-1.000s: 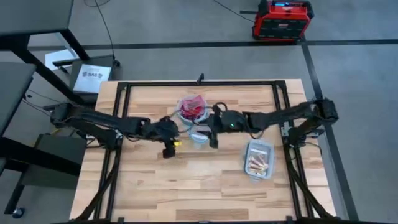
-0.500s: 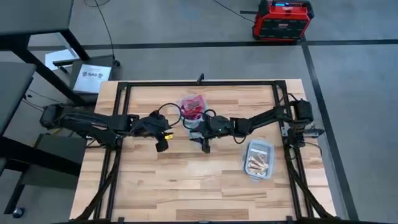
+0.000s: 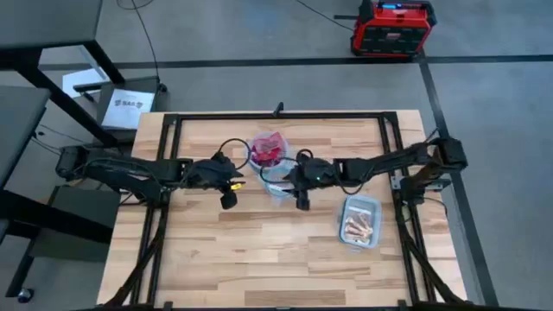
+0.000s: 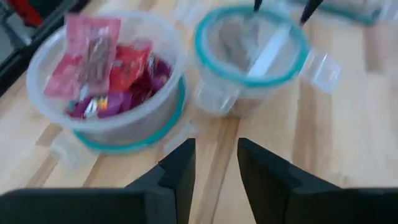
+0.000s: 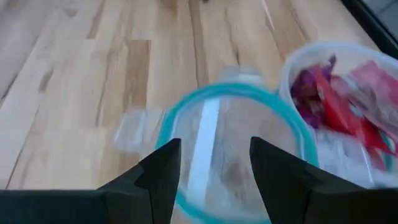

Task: Sort candy
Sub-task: Close the small circular transparent bin

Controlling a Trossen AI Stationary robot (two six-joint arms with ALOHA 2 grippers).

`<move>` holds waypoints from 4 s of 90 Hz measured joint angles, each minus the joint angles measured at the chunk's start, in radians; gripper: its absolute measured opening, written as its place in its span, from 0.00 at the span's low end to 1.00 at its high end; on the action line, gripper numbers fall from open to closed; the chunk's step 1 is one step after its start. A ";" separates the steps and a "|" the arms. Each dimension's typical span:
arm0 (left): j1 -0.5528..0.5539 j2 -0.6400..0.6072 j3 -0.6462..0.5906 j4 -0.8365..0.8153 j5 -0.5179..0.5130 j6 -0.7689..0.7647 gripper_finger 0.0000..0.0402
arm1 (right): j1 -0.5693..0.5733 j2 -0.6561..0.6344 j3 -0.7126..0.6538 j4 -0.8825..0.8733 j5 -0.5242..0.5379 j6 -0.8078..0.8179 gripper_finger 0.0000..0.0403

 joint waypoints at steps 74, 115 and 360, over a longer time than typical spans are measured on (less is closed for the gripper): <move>0.113 0.512 0.320 0.129 0.230 0.145 0.27 | 0.125 -0.154 -0.468 0.361 0.184 0.243 0.44; 0.159 0.642 0.452 0.132 0.242 0.204 0.27 | 0.021 0.048 -0.449 0.684 0.112 0.167 0.44; 0.045 0.309 0.023 0.249 0.330 0.017 0.27 | -0.007 0.252 -0.116 0.501 -0.315 0.006 0.34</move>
